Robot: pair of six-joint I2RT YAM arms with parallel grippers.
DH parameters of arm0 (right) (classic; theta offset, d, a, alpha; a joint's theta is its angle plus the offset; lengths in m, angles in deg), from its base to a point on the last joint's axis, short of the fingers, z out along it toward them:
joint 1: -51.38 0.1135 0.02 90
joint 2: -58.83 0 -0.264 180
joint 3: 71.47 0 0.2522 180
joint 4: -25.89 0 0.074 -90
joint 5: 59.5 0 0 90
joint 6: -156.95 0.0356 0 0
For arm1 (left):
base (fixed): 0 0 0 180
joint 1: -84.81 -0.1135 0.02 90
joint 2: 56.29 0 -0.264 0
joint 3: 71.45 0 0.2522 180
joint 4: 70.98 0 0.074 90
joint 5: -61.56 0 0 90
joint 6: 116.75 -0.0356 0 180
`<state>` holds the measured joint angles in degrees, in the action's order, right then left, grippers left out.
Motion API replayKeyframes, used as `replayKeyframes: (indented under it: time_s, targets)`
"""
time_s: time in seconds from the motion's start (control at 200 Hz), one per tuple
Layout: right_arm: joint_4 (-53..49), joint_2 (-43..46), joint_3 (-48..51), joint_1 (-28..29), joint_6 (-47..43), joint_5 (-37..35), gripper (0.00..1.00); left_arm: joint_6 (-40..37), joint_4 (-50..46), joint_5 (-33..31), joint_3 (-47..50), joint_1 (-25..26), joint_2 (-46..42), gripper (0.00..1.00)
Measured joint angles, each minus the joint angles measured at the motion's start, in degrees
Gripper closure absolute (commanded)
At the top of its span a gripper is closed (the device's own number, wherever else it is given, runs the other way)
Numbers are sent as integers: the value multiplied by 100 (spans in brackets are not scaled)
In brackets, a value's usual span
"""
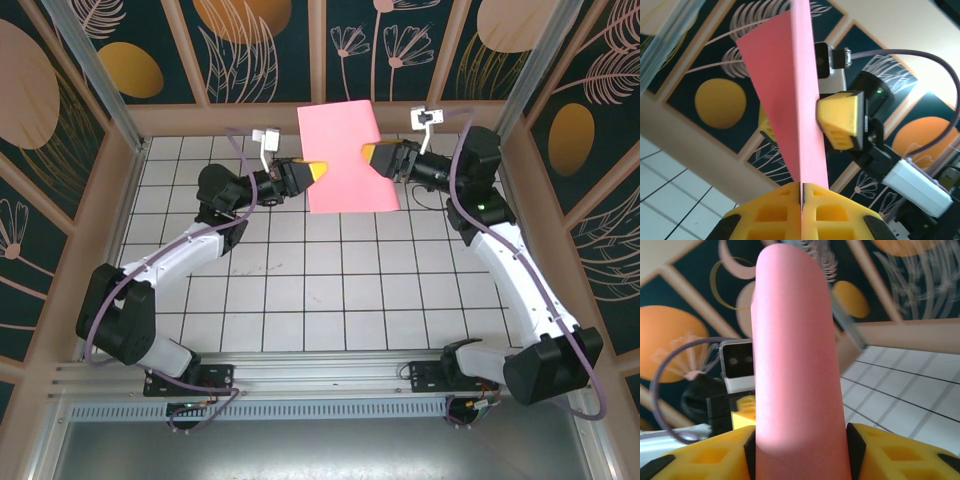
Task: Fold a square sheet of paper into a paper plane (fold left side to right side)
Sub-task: Place a square sheet of paper at the center of the table, then hold the square sheet of paper at the center of the table.
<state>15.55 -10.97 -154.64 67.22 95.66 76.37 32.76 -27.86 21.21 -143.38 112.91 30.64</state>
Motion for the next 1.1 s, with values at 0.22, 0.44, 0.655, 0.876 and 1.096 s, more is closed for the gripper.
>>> replayKeyframes:
  time_s: [0.22, 0.44, 0.655, 0.876, 1.096]
  targets:
    - [-907, 22, 503, -337, -496, -1246, 24, -529, -1405, -444, 7, -33, 304, 100]
    - [-1360, 22, 1191, -428, -852, -2118, 18, -997, -2365, -780, 236, -234, 824, 100]
    - [-1408, -55, 1832, -428, -894, -2371, 18, -1641, -3329, -876, 203, -262, 1853, 100]
    - [-1191, -323, 2347, -417, -752, -2271, 40, -2159, -4168, -1117, -4, -365, 2452, 100]
    - [-787, -1167, 2450, -103, -400, -2076, 79, -2420, -4516, -1290, -227, -420, 2542, 100]
